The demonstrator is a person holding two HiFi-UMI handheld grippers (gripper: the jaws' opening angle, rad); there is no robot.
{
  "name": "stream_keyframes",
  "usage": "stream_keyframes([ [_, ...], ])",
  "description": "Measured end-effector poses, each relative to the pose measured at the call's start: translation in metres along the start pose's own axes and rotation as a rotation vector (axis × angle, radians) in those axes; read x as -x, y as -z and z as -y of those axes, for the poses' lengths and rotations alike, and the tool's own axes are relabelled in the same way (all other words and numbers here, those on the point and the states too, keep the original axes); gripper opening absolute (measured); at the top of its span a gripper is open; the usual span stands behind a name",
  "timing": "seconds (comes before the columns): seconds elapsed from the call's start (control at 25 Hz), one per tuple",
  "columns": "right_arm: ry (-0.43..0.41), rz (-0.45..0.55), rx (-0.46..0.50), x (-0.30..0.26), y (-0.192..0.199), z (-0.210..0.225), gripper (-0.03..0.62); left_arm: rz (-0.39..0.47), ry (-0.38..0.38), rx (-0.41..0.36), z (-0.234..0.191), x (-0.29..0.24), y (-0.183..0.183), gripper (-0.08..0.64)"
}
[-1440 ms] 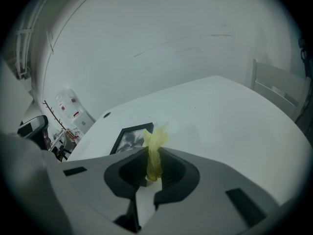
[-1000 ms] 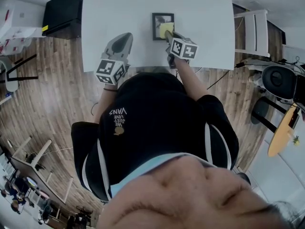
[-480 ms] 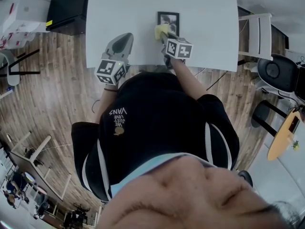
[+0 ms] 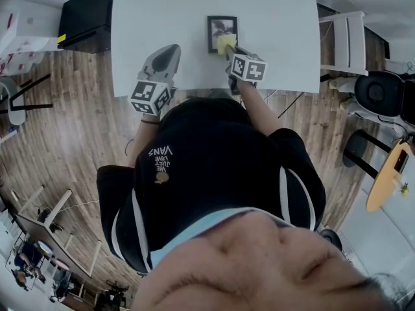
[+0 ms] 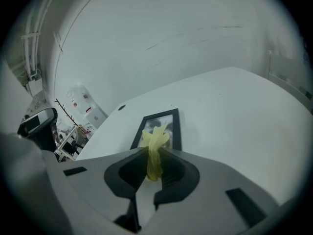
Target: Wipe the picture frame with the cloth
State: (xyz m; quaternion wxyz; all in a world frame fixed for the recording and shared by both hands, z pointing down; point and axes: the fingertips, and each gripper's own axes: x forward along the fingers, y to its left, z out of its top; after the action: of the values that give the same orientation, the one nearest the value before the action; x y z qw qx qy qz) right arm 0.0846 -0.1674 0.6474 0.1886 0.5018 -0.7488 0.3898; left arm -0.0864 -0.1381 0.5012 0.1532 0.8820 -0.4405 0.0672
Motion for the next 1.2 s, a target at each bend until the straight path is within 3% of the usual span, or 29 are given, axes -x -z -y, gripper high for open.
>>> stream_keyframes([
  [0.48, 0.107, 0.027, -0.011, 0.026, -0.009, 0.057, 0.046, -0.005, 0.062, -0.003, 0.016, -0.027, -0.002, 0.018],
  [0.96, 0.099, 0.045, -0.018, 0.028, -0.016, 0.059, 0.046, 0.000, 0.062, 0.005, 0.018, -0.032, -0.001, 0.017],
  [1.2, 0.060, 0.112, -0.024, 0.033, -0.034, 0.046, 0.046, -0.004, 0.074, -0.001, 0.019, -0.033, -0.002, 0.018],
])
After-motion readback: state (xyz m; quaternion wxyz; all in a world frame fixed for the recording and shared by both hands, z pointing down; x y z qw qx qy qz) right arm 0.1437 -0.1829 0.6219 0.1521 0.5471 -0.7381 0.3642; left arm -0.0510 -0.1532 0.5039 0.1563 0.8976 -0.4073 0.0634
